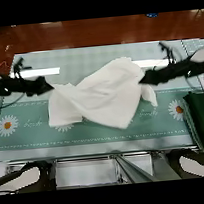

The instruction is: Fold the shirts.

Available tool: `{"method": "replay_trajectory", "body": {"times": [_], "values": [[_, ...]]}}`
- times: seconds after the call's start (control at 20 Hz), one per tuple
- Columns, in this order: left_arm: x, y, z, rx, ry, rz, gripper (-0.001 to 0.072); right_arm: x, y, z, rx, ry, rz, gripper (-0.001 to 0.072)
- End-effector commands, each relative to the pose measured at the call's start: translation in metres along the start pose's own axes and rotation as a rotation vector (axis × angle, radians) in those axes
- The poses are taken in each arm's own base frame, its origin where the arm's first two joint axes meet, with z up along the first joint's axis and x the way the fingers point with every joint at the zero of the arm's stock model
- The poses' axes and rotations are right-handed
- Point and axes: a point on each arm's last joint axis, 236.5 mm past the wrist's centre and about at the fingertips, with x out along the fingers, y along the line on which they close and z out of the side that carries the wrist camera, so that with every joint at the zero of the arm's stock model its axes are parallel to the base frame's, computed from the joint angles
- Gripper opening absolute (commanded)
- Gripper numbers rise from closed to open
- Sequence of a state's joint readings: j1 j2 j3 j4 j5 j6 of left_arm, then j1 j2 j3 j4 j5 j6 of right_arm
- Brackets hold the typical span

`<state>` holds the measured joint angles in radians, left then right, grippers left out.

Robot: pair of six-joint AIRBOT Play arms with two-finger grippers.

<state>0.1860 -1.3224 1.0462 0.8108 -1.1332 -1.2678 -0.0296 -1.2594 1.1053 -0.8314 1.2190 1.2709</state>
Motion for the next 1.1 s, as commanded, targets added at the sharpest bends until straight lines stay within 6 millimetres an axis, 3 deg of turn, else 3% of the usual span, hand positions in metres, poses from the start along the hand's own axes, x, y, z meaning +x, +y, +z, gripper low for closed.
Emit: {"method": "replay_trajectory", "body": {"times": [0.0,0.05,0.15,0.3,0.4,0.5,0.7,0.8,0.9,1.05], "values": [[-0.104,-0.106,0.076,0.172,-0.342,-0.143,0.0022,-0.105,0.071,0.091,-0.232,-0.268,-0.063,0.0022],[-0.145,-0.141,0.092,0.235,-0.459,-0.179,0.0022,-0.143,0.098,0.109,-0.304,-0.358,-0.082,0.0022],[-0.231,-0.206,0.105,0.363,-0.685,-0.221,0.0022,-0.208,0.148,0.122,-0.422,-0.495,-0.101,0.0022],[-0.349,-0.284,0.081,0.536,-0.984,-0.255,0.0022,-0.277,0.204,0.105,-0.548,-0.649,-0.103,0.0022],[-0.407,-0.316,0.051,0.616,-1.138,-0.265,0.0022,-0.296,0.208,0.078,-0.573,-0.655,-0.166,0.0022],[-0.448,-0.333,0.018,0.672,-1.247,-0.245,0.0022,-0.306,0.193,0.047,-0.552,-0.599,-0.26,0.0022],[-0.495,-0.346,-0.044,0.747,-1.413,-0.131,0.0022,-0.309,0.177,-0.001,-0.506,-0.569,-0.322,0.0022],[-0.502,-0.339,-0.068,0.775,-1.45,0.019,0.0021,-0.298,0.168,-0.025,-0.48,-0.539,-0.319,0.0022],[-0.487,-0.306,-0.079,0.673,-1.369,0.16,0.0022,-0.283,0.156,-0.046,-0.435,-0.502,-0.311,0.0022],[-0.445,-0.235,-0.076,0.475,-1.146,0.328,0.0022,-0.251,0.129,-0.071,-0.342,-0.428,-0.297,0.0022]]}}
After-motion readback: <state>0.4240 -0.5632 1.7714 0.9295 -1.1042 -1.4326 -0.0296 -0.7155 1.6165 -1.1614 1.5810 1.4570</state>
